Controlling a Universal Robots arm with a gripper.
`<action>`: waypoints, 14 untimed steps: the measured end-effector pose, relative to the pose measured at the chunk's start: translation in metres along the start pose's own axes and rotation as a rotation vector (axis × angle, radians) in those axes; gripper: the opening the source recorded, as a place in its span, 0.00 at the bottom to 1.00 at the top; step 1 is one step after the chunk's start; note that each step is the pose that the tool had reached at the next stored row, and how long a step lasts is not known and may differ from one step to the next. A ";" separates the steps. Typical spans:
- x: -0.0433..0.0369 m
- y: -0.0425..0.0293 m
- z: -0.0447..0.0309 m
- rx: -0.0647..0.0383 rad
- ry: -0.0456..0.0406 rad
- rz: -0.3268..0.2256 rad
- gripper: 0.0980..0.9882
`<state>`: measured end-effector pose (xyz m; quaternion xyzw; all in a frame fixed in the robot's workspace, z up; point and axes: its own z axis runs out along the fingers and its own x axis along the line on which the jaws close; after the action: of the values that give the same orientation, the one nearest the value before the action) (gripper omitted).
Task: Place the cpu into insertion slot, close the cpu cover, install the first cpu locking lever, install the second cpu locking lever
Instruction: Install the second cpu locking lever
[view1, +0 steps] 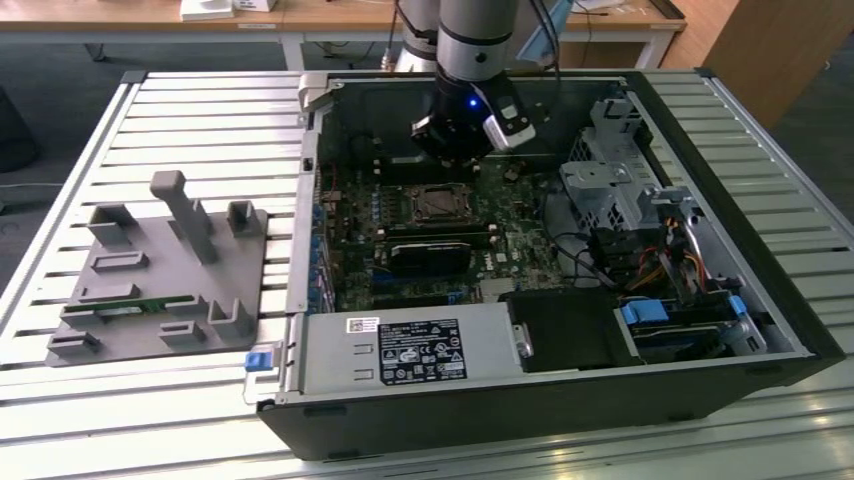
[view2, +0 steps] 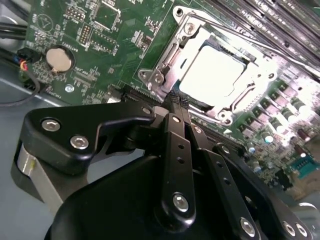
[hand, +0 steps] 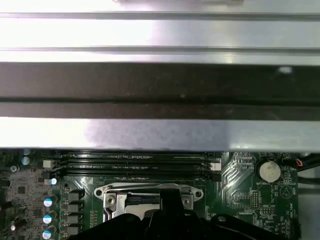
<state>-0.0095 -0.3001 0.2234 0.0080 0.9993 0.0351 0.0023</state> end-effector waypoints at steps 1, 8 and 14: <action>0.0000 0.0002 -0.0031 0.000 0.0000 0.000 0.01; -0.0001 -0.0014 -0.0112 -0.020 0.0009 0.000 0.01; -0.0002 -0.0069 -0.0116 -0.078 0.0022 0.000 0.01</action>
<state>-0.0095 -0.3077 0.2345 0.0081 0.9972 0.0741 0.0015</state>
